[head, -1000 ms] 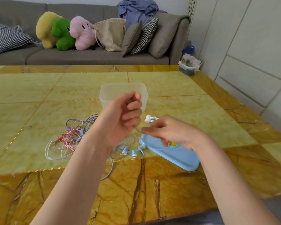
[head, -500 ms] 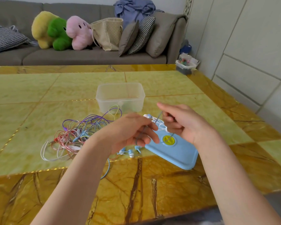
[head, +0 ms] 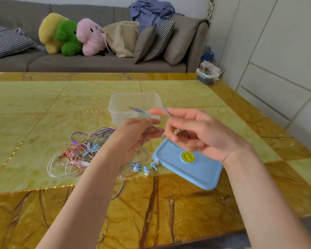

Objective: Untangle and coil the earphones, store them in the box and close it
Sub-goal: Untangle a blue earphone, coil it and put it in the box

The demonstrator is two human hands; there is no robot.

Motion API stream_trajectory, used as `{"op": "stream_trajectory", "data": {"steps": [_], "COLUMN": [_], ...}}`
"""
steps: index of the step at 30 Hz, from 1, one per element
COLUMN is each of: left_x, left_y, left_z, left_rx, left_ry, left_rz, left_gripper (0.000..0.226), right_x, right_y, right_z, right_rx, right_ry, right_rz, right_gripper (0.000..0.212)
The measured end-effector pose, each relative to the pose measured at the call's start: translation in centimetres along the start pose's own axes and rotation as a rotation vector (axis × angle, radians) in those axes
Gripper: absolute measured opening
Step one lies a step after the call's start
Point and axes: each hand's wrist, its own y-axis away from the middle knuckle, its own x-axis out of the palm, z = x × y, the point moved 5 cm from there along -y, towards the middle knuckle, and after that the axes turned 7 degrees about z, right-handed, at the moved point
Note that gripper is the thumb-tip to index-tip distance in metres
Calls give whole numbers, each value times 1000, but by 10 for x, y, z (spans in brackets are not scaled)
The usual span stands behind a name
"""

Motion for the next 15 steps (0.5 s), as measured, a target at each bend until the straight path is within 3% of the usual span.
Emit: {"op": "stream_trajectory", "data": {"steps": [5,7,9,15], "left_x": [-14,-20,-21,-17], "left_y": [-5,-6,-6,-8], "left_z": [4,3,2,-10], "left_rx": [-4,14,35,91], "left_ry": [-323,-336,-130,669], "left_rz": [-156,-185,-140,46], "left_gripper": [20,21,21,23], "right_x": [-9,-17,-21,-5], "right_y": [9,14,16,8], "right_z": [4,11,13,1], "right_rx": [44,1,-34,19], "right_ry": [32,20,-7,-15], "right_rz": [-26,-86,-103,82], "right_gripper": [34,31,28,26]}}
